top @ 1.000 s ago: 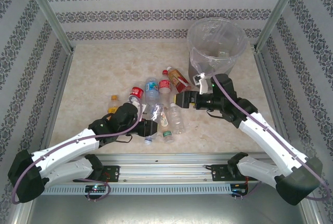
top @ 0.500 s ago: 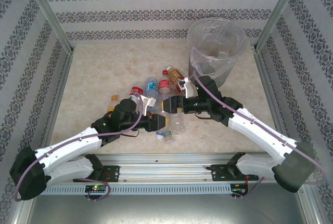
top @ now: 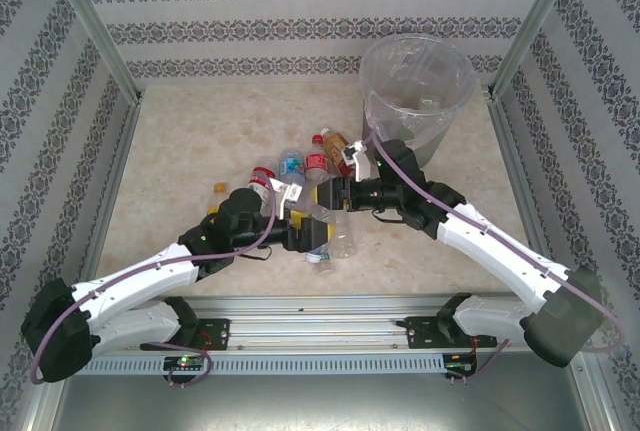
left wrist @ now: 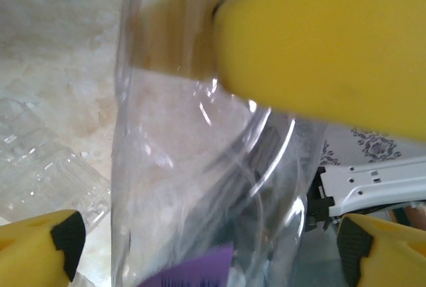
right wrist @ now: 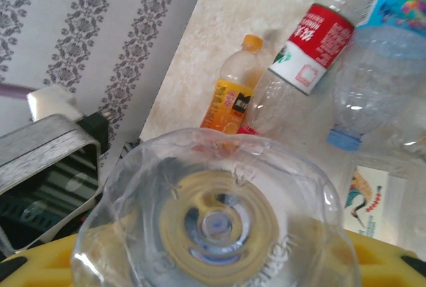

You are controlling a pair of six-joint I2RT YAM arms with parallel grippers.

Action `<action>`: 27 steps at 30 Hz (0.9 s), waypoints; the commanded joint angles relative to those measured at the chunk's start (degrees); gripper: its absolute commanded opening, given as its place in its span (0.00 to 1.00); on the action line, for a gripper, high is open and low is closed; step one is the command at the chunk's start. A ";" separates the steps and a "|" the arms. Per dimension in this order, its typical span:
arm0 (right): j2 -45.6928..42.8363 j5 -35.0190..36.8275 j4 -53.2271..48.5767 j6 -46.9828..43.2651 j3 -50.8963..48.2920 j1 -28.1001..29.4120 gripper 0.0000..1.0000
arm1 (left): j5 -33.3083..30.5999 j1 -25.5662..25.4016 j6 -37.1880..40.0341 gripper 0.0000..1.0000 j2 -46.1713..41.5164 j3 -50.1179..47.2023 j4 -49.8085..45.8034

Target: Put the plastic bottles in the bin

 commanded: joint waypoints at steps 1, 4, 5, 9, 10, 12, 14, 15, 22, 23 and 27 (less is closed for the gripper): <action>-3.37 2.59 -3.49 -3.25 4.41 -4.47 0.54 | -1.93 -0.63 1.20 1.00 -4.00 0.62 -1.52; -4.80 2.46 -5.59 -5.17 8.01 -9.68 0.53 | -4.37 -0.63 2.35 1.00 -5.48 1.95 -9.05; -4.95 2.34 -6.29 -5.96 9.99 -12.19 0.53 | -5.48 -0.63 2.45 1.00 -5.67 2.19 -11.21; -3.05 2.27 -7.63 -8.10 18.25 -20.10 0.53 | -10.80 -0.63 1.81 1.00 -4.25 2.82 -18.81; -1.94 3.13 -8.26 -8.93 21.04 -21.81 0.53 | -11.83 -0.63 1.44 1.00 -3.40 3.04 -20.18; 0.81 4.74 -9.40 -10.52 26.79 -24.95 0.53 | -13.54 -0.63 0.25 1.00 -1.12 3.73 -22.28; 3.62 6.28 -9.59 -11.26 31.52 -27.52 0.52 | -14.63 -0.63 -1.18 1.00 1.35 4.14 -22.89; 5.08 6.73 -9.71 -11.30 33.97 -28.71 0.51 | -15.05 -0.68 -1.58 1.00 2.40 4.33 -23.17; 16.58 19.96 -11.86 -15.81 47.92 -33.23 0.50 | -16.69 -0.80 -3.86 0.95 11.29 5.51 -22.39; 18.63 22.14 -12.61 -16.89 49.65 -33.34 0.50 | -17.01 -0.80 -4.09 0.94 12.53 6.02 -22.45; 25.24 26.98 -14.99 -20.18 54.70 -33.83 0.50 | -18.02 -0.82 -5.32 0.92 17.61 7.33 -21.70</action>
